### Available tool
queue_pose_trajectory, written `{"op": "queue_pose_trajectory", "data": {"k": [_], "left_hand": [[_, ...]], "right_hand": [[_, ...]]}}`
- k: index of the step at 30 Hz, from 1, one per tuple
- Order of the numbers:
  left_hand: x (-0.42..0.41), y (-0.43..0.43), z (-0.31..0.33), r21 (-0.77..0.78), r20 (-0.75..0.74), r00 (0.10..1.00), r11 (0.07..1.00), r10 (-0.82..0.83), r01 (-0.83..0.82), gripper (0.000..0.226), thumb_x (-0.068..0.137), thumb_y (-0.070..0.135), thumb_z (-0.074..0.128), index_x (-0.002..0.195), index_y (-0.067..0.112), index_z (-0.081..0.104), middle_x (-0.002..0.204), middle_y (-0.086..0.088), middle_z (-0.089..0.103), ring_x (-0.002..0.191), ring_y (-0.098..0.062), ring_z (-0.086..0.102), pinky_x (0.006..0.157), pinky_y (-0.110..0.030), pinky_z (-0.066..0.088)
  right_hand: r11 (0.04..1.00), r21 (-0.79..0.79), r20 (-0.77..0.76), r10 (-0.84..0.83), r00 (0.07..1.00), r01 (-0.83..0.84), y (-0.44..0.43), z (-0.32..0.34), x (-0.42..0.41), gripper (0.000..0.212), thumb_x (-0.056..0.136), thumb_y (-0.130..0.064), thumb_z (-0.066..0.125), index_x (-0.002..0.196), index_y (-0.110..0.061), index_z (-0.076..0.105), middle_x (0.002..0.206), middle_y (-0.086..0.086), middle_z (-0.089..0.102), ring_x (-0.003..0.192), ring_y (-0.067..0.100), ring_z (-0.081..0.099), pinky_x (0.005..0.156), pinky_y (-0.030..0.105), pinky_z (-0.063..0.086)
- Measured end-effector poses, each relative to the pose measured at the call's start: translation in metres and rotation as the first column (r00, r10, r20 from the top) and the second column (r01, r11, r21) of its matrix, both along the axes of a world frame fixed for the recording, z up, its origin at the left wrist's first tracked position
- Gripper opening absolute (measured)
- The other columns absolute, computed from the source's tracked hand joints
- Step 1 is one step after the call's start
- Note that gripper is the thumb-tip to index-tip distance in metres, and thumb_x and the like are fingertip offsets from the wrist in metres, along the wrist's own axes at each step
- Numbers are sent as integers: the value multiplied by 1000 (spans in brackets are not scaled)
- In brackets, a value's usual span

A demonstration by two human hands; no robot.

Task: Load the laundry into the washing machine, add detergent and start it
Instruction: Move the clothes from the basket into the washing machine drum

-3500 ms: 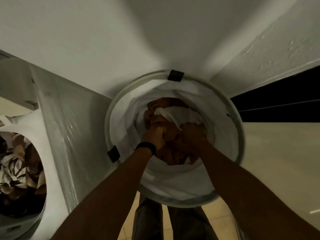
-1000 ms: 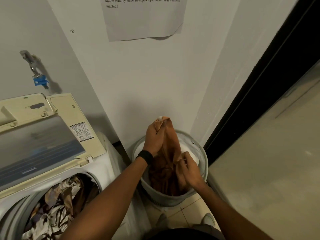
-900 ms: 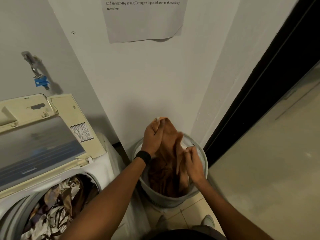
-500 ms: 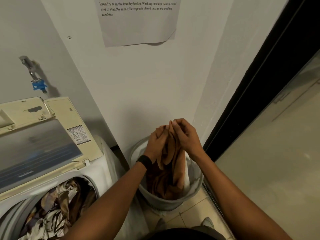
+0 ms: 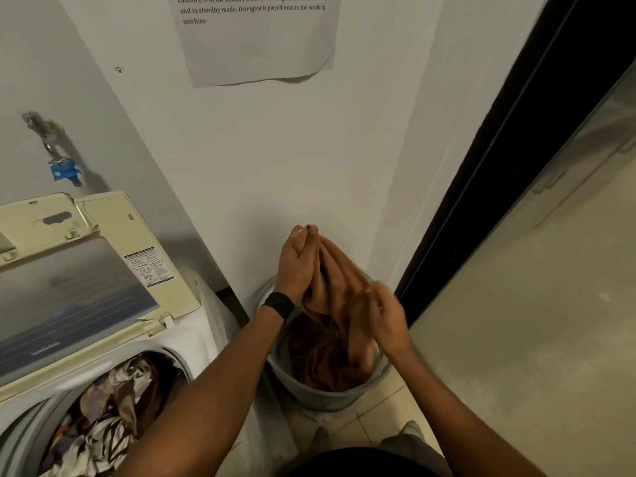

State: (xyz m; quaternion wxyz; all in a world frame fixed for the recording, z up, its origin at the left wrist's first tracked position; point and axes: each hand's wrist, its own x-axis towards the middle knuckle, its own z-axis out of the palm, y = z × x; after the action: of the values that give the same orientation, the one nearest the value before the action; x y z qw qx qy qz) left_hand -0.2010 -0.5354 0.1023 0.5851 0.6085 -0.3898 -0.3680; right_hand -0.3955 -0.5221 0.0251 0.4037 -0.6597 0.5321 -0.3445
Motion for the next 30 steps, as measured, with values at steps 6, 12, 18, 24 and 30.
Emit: {"op": "queue_pose_trajectory", "data": {"k": [6,12,18,24,30], "left_hand": [[-7,20,-11,-22,128,982,989,-141,145,54,86,59,71,98,13,45,79,4,53,69,-5,55,63,-20,50],[-24,18,-1,26,15,990,989,-143,142,16,95,29,73,102,16,69,88,9,75,88,-10,71,72,-18,54],[-17,3,12,9,21,999,999,31,-31,19,102,27,64,92,12,66,85,3,69,75,2,63,72,-15,52],[0,-2,13,-24,72,994,996,87,-86,30,103,34,61,95,6,64,87,0,67,78,-5,61,76,-25,53],[12,0,19,-104,87,994,993,72,-62,28,105,44,52,89,23,59,86,9,61,77,5,58,77,-17,47]], "right_hand": [[979,-205,126,13,992,14,-31,68,6,19,102,-15,62,116,-18,74,100,-3,66,97,0,61,84,11,46],[997,-81,294,24,955,0,-31,86,34,17,97,-22,70,113,-22,65,86,-2,74,78,13,70,68,24,55],[978,74,27,193,981,-194,12,9,26,28,99,-43,64,112,-19,57,93,-9,68,80,4,65,70,31,57],[991,125,81,35,996,-45,8,5,5,26,105,-29,58,87,-10,56,69,-2,53,62,5,48,60,31,41],[992,-108,307,-26,951,61,-45,114,-9,18,106,-23,57,107,-17,74,97,-15,72,94,1,65,85,18,51]]}}
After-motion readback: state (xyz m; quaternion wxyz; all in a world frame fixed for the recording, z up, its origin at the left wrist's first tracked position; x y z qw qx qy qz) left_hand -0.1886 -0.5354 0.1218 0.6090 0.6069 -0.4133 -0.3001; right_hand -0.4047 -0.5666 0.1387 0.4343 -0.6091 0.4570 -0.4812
